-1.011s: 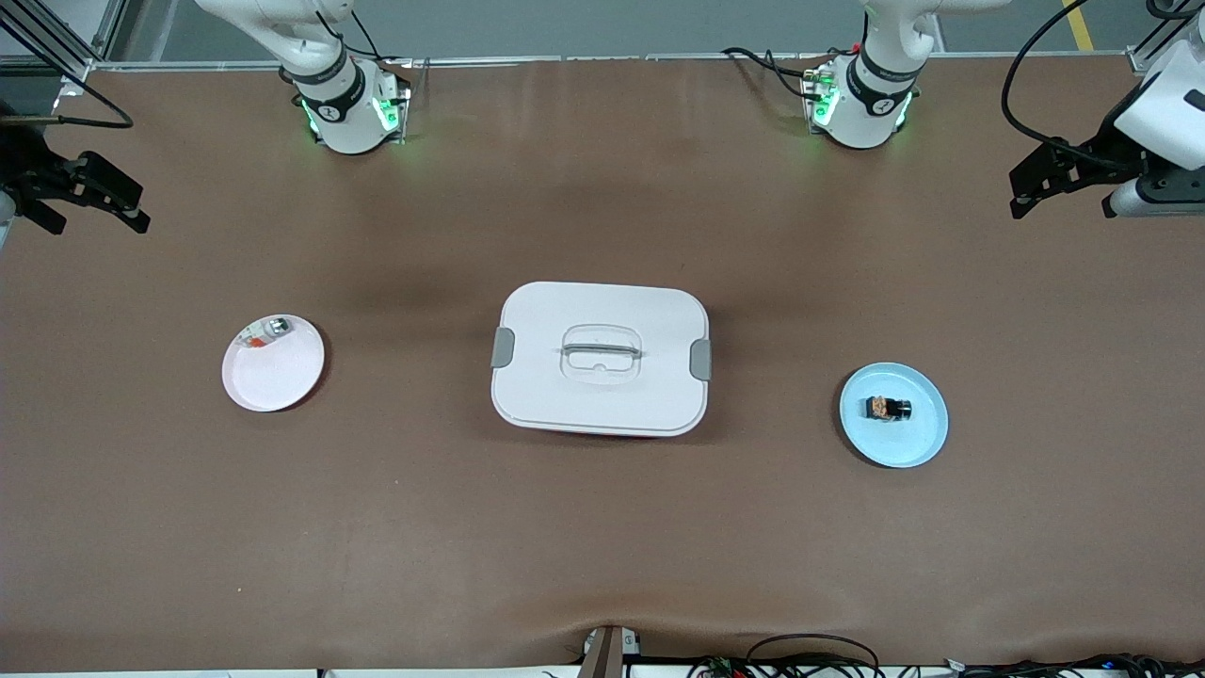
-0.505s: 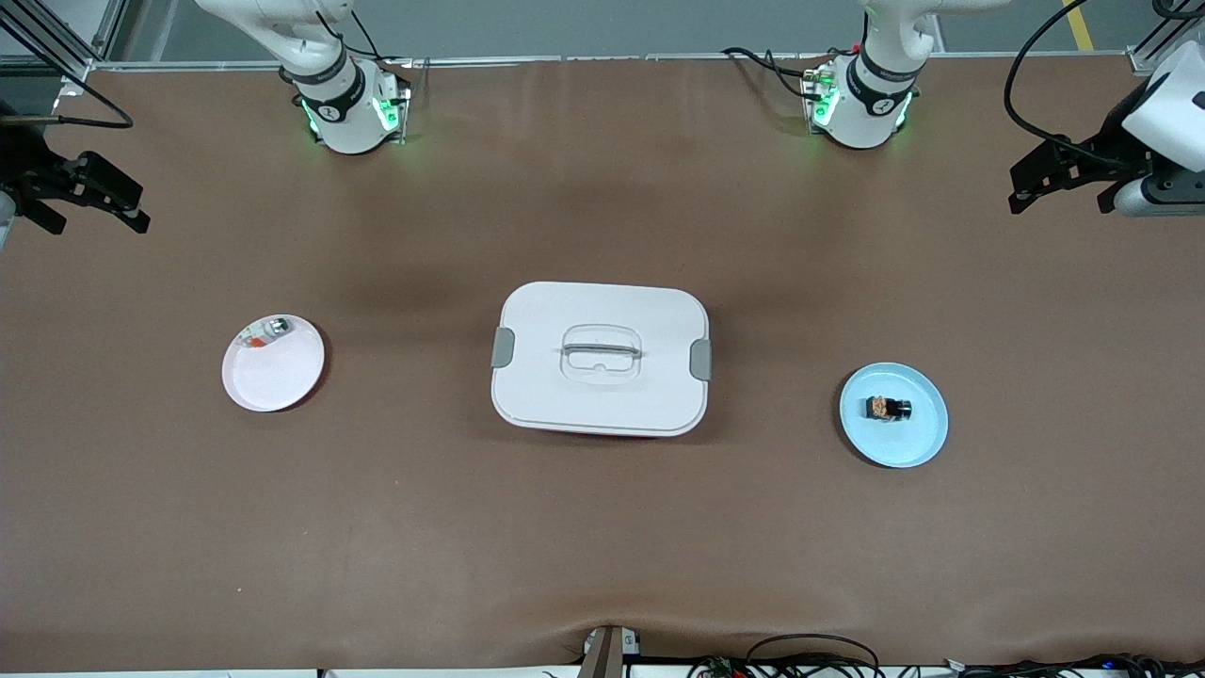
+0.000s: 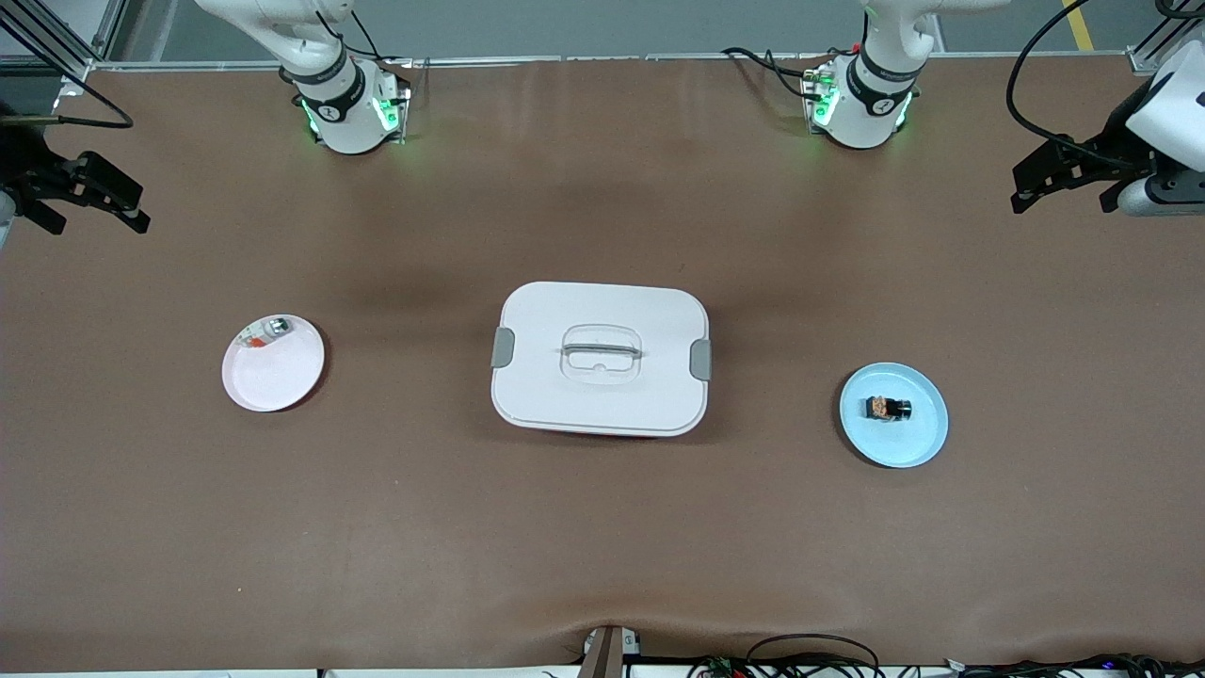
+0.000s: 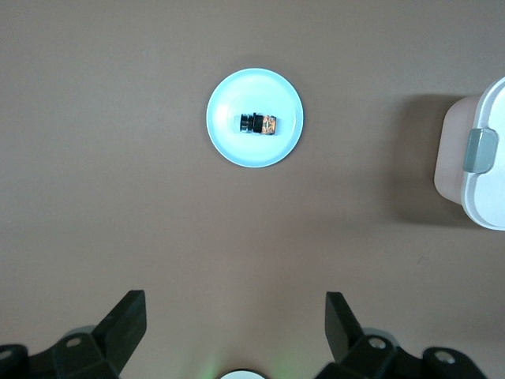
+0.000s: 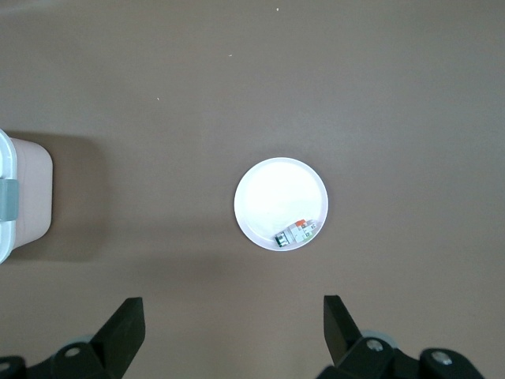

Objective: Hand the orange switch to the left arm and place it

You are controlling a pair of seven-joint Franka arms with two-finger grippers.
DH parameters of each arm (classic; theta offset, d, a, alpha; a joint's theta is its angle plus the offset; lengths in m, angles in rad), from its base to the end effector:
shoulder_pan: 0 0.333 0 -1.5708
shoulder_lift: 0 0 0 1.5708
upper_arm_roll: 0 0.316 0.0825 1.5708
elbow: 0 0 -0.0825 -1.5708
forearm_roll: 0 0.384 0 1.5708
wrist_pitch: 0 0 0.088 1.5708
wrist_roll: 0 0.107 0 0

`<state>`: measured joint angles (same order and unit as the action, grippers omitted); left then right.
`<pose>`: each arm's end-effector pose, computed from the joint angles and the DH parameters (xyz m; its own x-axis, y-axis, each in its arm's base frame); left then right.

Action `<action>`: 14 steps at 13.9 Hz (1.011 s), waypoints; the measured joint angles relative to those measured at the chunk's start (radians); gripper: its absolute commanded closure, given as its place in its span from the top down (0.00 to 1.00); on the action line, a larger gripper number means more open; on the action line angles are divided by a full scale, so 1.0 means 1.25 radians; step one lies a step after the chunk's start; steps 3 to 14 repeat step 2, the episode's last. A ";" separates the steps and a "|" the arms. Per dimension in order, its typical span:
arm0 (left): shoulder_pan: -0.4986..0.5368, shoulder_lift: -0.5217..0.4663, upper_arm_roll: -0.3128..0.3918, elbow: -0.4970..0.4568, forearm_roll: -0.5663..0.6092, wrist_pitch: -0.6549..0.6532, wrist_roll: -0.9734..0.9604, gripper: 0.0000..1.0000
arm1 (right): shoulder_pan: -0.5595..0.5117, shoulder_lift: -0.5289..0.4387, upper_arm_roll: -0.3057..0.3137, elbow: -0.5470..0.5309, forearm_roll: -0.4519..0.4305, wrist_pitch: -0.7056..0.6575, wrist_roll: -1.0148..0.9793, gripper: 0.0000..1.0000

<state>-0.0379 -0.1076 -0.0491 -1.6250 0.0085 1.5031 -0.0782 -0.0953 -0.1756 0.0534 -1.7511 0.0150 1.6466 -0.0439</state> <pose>0.5116 -0.0452 0.6506 0.9999 -0.0079 -0.0133 -0.0081 -0.9999 -0.0149 0.5056 -0.0173 0.6386 0.9975 0.0008 0.0710 0.0010 -1.0000 -0.0026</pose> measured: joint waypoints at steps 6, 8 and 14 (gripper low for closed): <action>0.000 0.000 0.000 0.001 0.000 0.000 0.000 1.00 | 0.000 0.000 0.000 0.000 0.000 0.000 0.000 1.00; 0.000 0.000 0.000 0.001 0.000 0.000 0.000 1.00 | 0.000 0.000 0.000 0.000 0.000 0.000 0.000 1.00; 0.000 0.000 0.000 0.001 0.000 0.000 0.000 1.00 | 0.000 0.000 0.000 0.000 0.000 0.000 0.000 1.00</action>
